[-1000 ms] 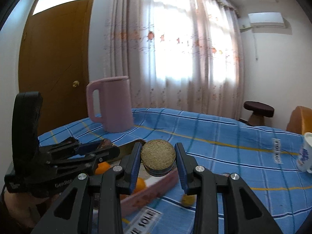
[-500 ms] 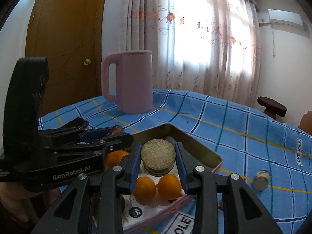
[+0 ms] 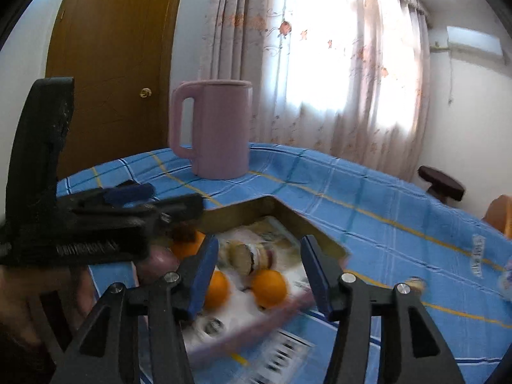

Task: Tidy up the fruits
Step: 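Lower both items into the tin box and open both grippers, then grasp the small yellow-brown lime with the right gripper while the left grasps the small jar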

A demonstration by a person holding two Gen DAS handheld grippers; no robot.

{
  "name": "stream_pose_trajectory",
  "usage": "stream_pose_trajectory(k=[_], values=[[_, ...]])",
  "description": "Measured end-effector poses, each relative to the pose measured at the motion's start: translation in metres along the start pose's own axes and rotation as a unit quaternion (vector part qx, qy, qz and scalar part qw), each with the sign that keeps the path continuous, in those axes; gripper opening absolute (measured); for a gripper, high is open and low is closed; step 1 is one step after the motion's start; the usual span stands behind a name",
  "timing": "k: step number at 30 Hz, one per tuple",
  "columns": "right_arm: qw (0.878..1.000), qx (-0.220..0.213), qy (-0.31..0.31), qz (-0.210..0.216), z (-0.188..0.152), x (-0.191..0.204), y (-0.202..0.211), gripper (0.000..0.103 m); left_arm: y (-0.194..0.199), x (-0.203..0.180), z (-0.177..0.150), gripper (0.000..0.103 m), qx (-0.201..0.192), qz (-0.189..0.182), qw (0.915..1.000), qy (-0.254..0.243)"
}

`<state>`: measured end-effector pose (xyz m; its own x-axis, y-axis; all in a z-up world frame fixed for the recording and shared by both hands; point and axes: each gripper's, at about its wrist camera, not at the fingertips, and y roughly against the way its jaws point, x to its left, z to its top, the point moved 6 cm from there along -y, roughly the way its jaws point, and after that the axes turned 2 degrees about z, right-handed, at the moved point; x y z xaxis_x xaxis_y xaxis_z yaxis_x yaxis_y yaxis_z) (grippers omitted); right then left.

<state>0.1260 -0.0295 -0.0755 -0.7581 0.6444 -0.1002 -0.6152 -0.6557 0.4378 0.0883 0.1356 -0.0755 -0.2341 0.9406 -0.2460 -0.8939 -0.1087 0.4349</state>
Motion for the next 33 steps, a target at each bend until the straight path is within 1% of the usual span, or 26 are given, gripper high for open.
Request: stream_pose_trajectory(k=[2,3,6,8,9,10,13,15,16,18,19,20,21,22,25,28,30,31,33], values=[[1.0,0.007,-0.009,-0.021,-0.008,-0.021,0.009,0.055,0.002,-0.006,-0.002,0.099,-0.002,-0.004,1.0,-0.002],[0.999,0.017,-0.016,-0.033,-0.015,-0.035,0.011,0.055,0.002,-0.009,-0.003,0.099,-0.002,-0.005,1.0,-0.003],[0.997,0.049,-0.027,-0.061,-0.031,-0.061,0.008,0.055,0.0,-0.019,-0.006,0.099,0.002,-0.01,0.9999,-0.01],[0.994,0.086,-0.049,-0.051,-0.043,-0.073,-0.003,0.055,-0.002,-0.027,-0.007,0.099,0.004,-0.014,0.9998,-0.016],[0.993,0.097,-0.053,-0.046,-0.047,-0.075,-0.007,0.055,-0.002,-0.031,-0.008,0.099,0.005,-0.016,0.9996,-0.021],[0.991,0.117,-0.056,-0.042,-0.051,-0.076,-0.016,0.055,-0.002,-0.034,-0.008,0.099,0.006,-0.016,0.9995,-0.026],[0.987,0.15,-0.055,-0.033,-0.055,-0.076,-0.03,0.055,-0.001,-0.042,-0.007,0.102,0.006,-0.017,0.9993,-0.034],[0.984,0.164,-0.053,-0.033,-0.057,-0.076,-0.038,0.055,-0.001,-0.044,-0.006,0.102,0.006,-0.018,0.9991,-0.037],[0.983,0.176,-0.056,-0.025,-0.059,-0.076,-0.044,0.055,0.0,-0.047,-0.005,0.102,0.006,-0.019,0.999,-0.04],[0.975,0.207,-0.073,-0.012,-0.065,-0.08,-0.057,0.055,0.0,-0.05,-0.004,0.102,0.005,-0.019,0.9988,-0.044],[0.974,0.212,-0.079,-0.005,-0.066,-0.08,-0.058,0.051,0.0,-0.052,-0.003,0.102,0.005,-0.019,0.9987,-0.047],[0.974,0.21,-0.084,0.001,-0.065,-0.081,-0.059,0.048,0.0,-0.054,-0.002,0.102,0.005,-0.018,0.9986,-0.05],[0.974,0.21,-0.085,-0.002,-0.065,-0.084,-0.059,0.032,0.0,-0.056,-0.001,0.102,0.005,-0.019,0.9984,-0.052],[0.974,0.209,-0.085,-0.008,-0.065,-0.086,-0.058,0.029,-0.001,-0.06,0.0,0.102,0.005,-0.019,0.9982,-0.056],[0.977,0.19,-0.1,-0.005,-0.064,-0.095,-0.045,0.028,-0.003,-0.075,0.004,0.102,0.008,-0.026,0.9972,-0.07],[0.979,0.168,-0.11,-0.043,-0.063,-0.119,-0.028,0.028,-0.01,-0.099,0.006,0.102,0.014,-0.035,0.9949,-0.094],[0.977,0.158,-0.13,-0.057,-0.064,-0.138,-0.019,0.028,-0.017,-0.116,0.004,0.102,0.023,-0.045,0.993,-0.106],[0.976,0.153,-0.133,-0.077,-0.066,-0.15,-0.013,0.028,-0.022,-0.126,0.003,0.102,0.028,-0.05,0.9918,-0.114],[0.974,0.148,-0.138,-0.1,-0.069,-0.167,-0.003,0.028,-0.032,-0.142,0.0,0.102,0.041,-0.056,0.9899,-0.124]])
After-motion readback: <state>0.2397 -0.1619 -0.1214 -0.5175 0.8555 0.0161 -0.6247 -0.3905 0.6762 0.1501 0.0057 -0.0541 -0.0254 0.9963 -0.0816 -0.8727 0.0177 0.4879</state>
